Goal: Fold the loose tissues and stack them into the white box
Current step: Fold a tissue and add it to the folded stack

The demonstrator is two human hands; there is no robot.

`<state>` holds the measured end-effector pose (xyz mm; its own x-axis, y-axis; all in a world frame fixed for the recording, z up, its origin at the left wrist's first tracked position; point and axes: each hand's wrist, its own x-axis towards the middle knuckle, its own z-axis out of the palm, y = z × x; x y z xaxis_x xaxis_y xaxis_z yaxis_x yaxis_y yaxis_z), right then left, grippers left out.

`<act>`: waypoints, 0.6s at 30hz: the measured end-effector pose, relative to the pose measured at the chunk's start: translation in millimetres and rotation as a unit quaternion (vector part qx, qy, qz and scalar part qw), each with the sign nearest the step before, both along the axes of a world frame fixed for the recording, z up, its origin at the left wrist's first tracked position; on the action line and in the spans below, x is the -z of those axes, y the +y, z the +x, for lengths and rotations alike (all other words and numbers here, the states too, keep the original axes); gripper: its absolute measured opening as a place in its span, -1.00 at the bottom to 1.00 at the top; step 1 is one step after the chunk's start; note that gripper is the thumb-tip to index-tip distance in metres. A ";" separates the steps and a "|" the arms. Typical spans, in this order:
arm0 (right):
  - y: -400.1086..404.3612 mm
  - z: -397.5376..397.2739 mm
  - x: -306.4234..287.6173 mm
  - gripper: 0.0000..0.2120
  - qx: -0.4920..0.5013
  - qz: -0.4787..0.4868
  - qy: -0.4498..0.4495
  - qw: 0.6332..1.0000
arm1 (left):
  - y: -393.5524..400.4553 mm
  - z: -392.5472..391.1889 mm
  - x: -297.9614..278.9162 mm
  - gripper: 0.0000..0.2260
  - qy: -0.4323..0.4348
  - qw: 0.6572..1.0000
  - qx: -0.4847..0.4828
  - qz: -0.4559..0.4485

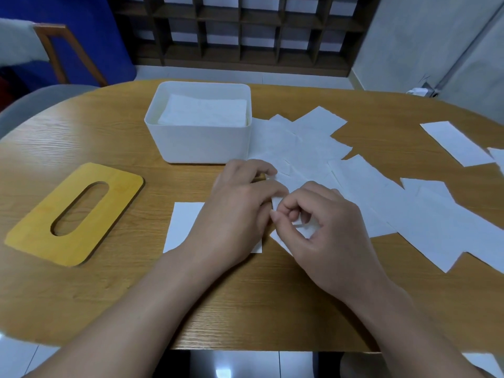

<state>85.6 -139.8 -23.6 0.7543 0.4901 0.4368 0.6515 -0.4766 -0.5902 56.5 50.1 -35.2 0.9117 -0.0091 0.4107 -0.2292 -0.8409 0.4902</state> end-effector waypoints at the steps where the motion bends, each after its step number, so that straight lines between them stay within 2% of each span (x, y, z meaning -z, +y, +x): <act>1: -1.2 -1.6 -2.1 -0.84 -0.011 0.012 0.002 1.000 | 0.4 0.7 -0.4 -0.71 -0.008 1.000 -0.005 0.001; 4: -7.7 -2.3 -9.1 -0.90 -0.024 0.067 0.033 0.997 | 1.4 1.9 -3.0 -0.79 -0.039 0.999 -0.015 -0.031; 8: -14.4 1.0 -17.3 -0.54 -0.014 0.077 0.058 0.995 | 1.0 -2.0 -16.8 -0.88 -0.045 0.985 -0.017 -0.166; 10: -14.1 1.3 -17.2 -0.50 -0.001 0.084 0.075 0.994 | 2.5 -3.8 -24.8 -0.91 -0.024 0.968 -0.010 -0.249; 15: -11.4 -3.2 -24.9 -0.78 0.021 0.176 0.217 0.960 | 7.7 -10.7 -35.9 -0.88 -0.002 0.924 0.011 -0.383; 18: -9.6 -2.9 -33.1 -0.88 0.008 0.188 0.278 0.942 | 11.0 -18.6 -41.7 -0.89 0.058 0.897 0.015 -0.437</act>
